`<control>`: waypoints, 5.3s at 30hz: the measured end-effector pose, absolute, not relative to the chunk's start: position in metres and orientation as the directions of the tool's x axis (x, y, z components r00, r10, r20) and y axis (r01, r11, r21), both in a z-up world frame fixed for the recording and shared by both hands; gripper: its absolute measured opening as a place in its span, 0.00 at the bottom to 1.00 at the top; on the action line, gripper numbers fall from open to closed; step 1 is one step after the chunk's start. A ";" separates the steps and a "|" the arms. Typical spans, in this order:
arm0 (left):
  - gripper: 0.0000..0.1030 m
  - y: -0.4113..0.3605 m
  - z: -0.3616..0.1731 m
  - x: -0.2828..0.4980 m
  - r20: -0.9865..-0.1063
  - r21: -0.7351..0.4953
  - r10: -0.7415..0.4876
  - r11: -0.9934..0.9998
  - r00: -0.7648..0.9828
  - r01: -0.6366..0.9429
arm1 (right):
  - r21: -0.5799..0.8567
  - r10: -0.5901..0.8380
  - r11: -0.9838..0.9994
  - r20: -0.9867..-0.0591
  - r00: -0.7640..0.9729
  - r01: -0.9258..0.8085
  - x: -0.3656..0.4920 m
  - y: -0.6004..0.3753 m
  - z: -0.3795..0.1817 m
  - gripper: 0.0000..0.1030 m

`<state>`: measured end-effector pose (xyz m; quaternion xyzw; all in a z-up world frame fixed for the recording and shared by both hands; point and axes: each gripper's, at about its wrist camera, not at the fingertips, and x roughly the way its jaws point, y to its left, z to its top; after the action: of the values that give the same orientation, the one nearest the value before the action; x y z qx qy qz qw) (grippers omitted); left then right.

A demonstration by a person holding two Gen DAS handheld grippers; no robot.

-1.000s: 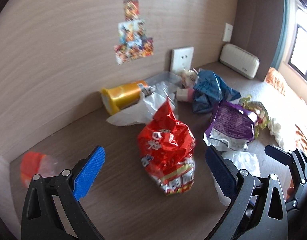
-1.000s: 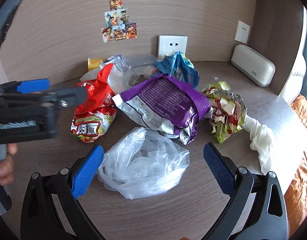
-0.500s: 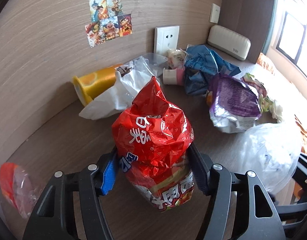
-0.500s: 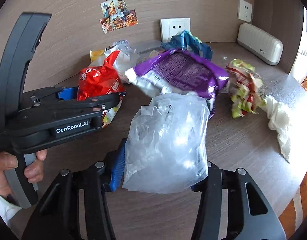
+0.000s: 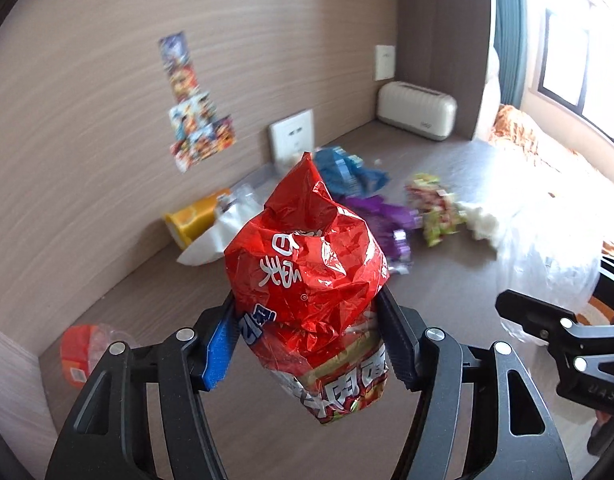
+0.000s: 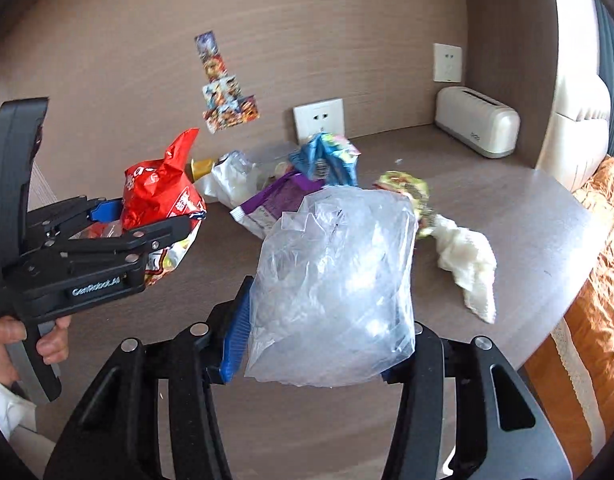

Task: Collect trash
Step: 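Carry the red bag and clear bag with both grippers over the white bin, then open both grippers to drop the bags into the white bin, then move both open grippers back toward the desk trash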

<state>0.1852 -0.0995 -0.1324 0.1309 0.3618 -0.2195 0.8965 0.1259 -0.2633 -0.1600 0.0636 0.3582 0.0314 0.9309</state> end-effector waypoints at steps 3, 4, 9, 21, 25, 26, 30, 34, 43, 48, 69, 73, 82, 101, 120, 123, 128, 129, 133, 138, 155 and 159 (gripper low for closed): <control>0.61 -0.133 -0.120 0.159 -0.685 0.062 -0.327 0.864 0.651 0.500 | 0.142 0.100 0.990 -0.648 0.755 -0.009 0.099 -0.300 -0.154 0.50; 0.61 -0.143 -0.118 0.153 -0.682 0.057 -0.335 0.862 0.651 0.503 | 0.139 0.096 0.990 -0.645 0.758 -0.007 0.092 -0.312 -0.153 0.50; 0.61 -0.220 -0.114 0.108 -0.671 0.003 -0.403 0.838 0.623 0.545 | 0.108 0.052 0.994 -0.637 0.769 0.022 0.037 -0.380 -0.148 0.50; 0.61 -0.382 -0.141 0.026 -0.687 -0.011 -0.578 0.615 0.441 0.789 | 0.117 -0.175 0.932 -0.683 0.709 0.342 -0.070 -0.522 -0.178 0.50; 0.61 -0.424 -0.174 0.011 -0.729 -0.034 -0.610 0.486 0.311 0.873 | 0.081 -0.244 0.899 -0.725 0.644 0.431 -0.093 -0.548 -0.204 0.50; 0.61 -0.433 -0.184 0.008 -0.742 -0.043 -0.609 0.460 0.281 0.887 | 0.072 -0.254 0.892 -0.737 0.626 0.446 -0.097 -0.553 -0.212 0.50; 0.61 -0.463 -0.238 0.003 -0.796 -0.079 -0.585 0.350 0.152 0.934 | 0.045 -0.270 0.864 -0.799 0.537 0.501 -0.104 -0.576 -0.260 0.50; 0.61 -0.493 -0.303 -0.003 -0.838 -0.110 -0.544 0.261 0.051 0.959 | 0.028 -0.247 0.864 -0.848 0.470 0.504 -0.104 -0.596 -0.319 0.50; 0.61 -0.558 -0.466 0.019 -0.873 -0.158 -0.482 0.144 -0.070 0.977 | 0.041 -0.142 0.907 -0.907 0.396 0.419 -0.084 -0.625 -0.488 0.50; 0.95 -0.578 -0.534 0.014 -0.879 -0.191 -0.458 0.077 -0.136 0.979 | 0.044 -0.121 0.926 -0.906 0.406 0.374 -0.085 -0.633 -0.563 0.95; 0.95 -0.553 -0.502 0.017 -0.883 -0.183 -0.461 0.173 -0.085 0.968 | -0.010 -0.173 0.928 -0.897 0.406 0.373 -0.073 -0.623 -0.531 0.96; 0.95 -0.535 -0.454 0.023 -0.861 -0.206 -0.504 0.227 -0.065 0.952 | -0.032 -0.211 0.921 -0.879 0.428 0.388 -0.069 -0.606 -0.484 0.96; 0.95 -0.477 -0.342 0.040 -0.790 -0.231 -0.611 0.366 0.045 0.901 | -0.018 -0.260 0.910 -0.804 0.534 0.415 -0.054 -0.565 -0.374 0.96; 0.95 -0.334 -0.181 0.098 -0.678 -0.146 -0.641 0.598 0.361 0.789 | -0.021 -0.178 0.976 -0.661 0.729 0.219 0.003 -0.459 -0.227 0.96; 0.95 -0.203 -0.121 0.144 -0.598 -0.098 -0.540 0.782 0.592 0.615 | -0.049 -0.017 0.999 -0.572 0.820 -0.013 0.087 -0.362 -0.171 0.96; 0.95 -0.187 -0.118 0.150 -0.595 -0.095 -0.520 0.803 0.613 0.589 | -0.042 0.015 0.998 -0.572 0.820 -0.048 0.100 -0.348 -0.169 0.96; 0.95 -0.156 -0.116 0.161 -0.598 -0.087 -0.471 0.842 0.649 0.532 | -0.029 0.077 0.993 -0.563 0.823 -0.112 0.123 -0.319 -0.166 0.96; 0.95 -0.149 -0.117 0.165 -0.600 -0.085 -0.460 0.851 0.655 0.519 | -0.029 0.093 0.991 -0.561 0.823 -0.132 0.129 -0.311 -0.166 0.96; 0.95 -0.119 -0.120 0.174 -0.609 -0.070 -0.404 0.884 0.682 0.461 | -0.029 0.142 0.981 -0.561 0.816 -0.191 0.149 -0.284 -0.167 0.96; 0.95 -0.079 -0.125 0.186 -0.615 -0.062 -0.337 0.922 0.713 0.382 | -0.024 0.196 0.967 -0.568 0.800 -0.253 0.173 -0.253 -0.171 0.96; 0.95 0.055 -0.150 0.230 -0.658 0.005 -0.085 0.993 0.748 0.117 | 0.004 0.323 0.916 -0.605 0.728 -0.402 0.243 -0.127 -0.195 0.96; 0.95 0.083 -0.158 0.241 -0.671 0.031 -0.003 0.999 0.741 0.032 | 0.025 0.346 0.907 -0.614 0.710 -0.420 0.259 -0.103 -0.202 0.96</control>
<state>0.2411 0.0833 -0.1577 0.0204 0.3595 -0.0094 0.9329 0.2594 -0.1032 -0.2017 -0.0581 0.3194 0.2077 0.9228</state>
